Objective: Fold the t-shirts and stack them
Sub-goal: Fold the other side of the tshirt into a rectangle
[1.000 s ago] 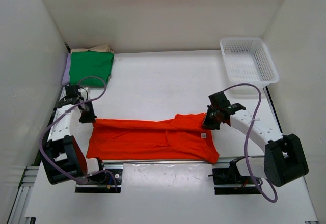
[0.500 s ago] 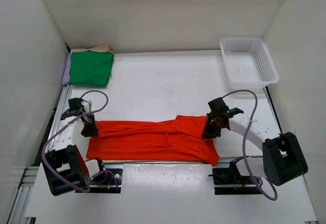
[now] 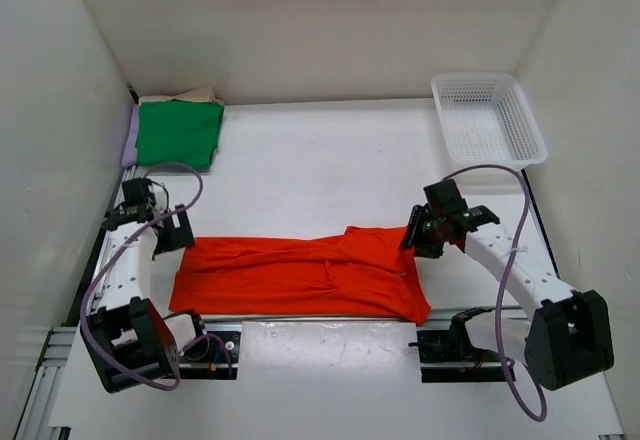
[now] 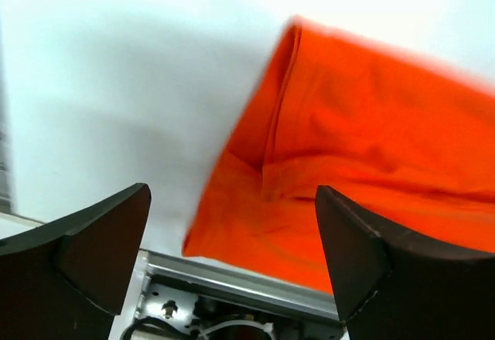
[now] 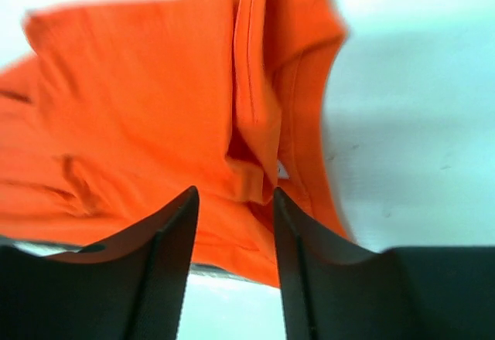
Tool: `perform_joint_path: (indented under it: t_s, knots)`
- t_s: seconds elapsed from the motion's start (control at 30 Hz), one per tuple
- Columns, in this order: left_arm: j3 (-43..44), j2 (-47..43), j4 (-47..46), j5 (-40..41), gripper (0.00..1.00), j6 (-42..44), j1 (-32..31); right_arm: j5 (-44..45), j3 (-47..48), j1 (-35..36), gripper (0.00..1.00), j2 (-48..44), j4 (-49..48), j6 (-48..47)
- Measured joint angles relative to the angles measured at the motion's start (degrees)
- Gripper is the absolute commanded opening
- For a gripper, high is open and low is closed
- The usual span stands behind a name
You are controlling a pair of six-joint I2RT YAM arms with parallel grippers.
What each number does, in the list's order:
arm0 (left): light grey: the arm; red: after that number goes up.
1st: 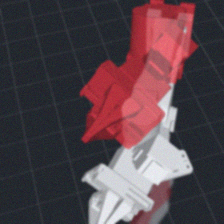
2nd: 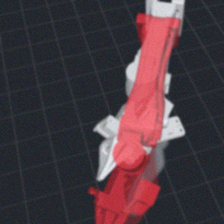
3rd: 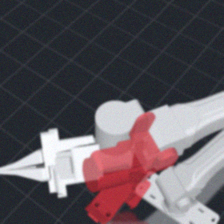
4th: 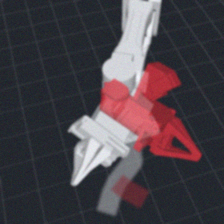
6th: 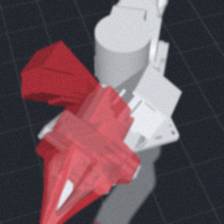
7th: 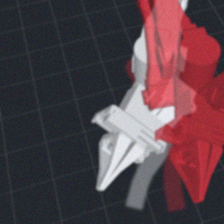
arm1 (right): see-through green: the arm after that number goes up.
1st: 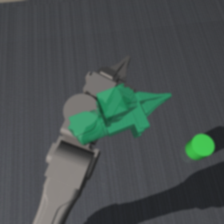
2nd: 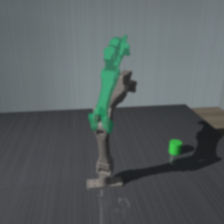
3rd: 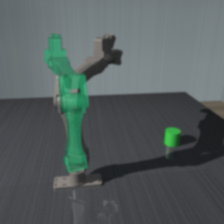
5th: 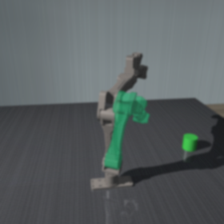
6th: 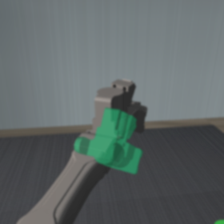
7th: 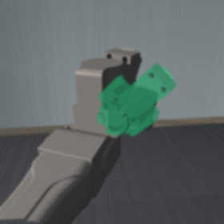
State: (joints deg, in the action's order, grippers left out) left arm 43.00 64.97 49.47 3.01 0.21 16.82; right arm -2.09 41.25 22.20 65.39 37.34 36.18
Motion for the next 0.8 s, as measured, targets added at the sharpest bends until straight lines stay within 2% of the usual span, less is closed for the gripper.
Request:
perform_joint_path:
  t_s: [0.13, 0.23, 0.3, 0.33, 0.37, 0.5, 0.57, 0.63, 0.8]
  knots:
    - [13.9, 0.8, 2.3, -1.7, 1.00, -0.2, -1.2, -0.2, 3.3, -3.8, 0.49, 1.6, 0.0, -0.8]
    - [28.9, 5.1, 2.8, -6.6, 1.00, -0.3, -7.2, -0.6, 5.6, -5.3, 0.44, 5.9, -0.3, -1.7]
    - [37.5, 9.6, 2.0, -10.4, 1.00, -0.3, -14.0, -1.0, 7.2, -5.7, 0.36, 9.5, -0.9, -2.3]
    - [42.4, 14.7, 0.3, -14.6, 1.00, -0.2, -21.8, -1.2, 7.9, -6.0, 0.36, 12.4, -1.7, -2.6]
    - [44.0, 18.1, 2.0, -14.8, 0.98, -0.2, -26.2, -1.3, 8.1, -6.0, 0.34, 12.8, -1.6, -2.8]
    - [54.1, 36.0, 2.9, -17.9, 0.87, -0.3, -39.9, -1.4, 10.2, -6.0, 0.34, 13.0, -1.4, -3.4]
    - [54.2, 42.5, 2.8, -18.8, 0.85, -0.2, -44.8, -1.8, 10.6, -6.0, 0.35, 12.5, -1.8, -3.4]
    - [49.7, 44.5, 3.0, -18.7, 0.85, -0.2, -48.9, -2.5, 9.7, -5.8, 0.38, 10.9, -1.7, -3.2]
    - [35.2, 38.1, 3.3, -16.0, 0.83, -0.2, -55.3, -3.8, 4.1, -4.1, 0.38, 7.3, -1.0, -1.8]
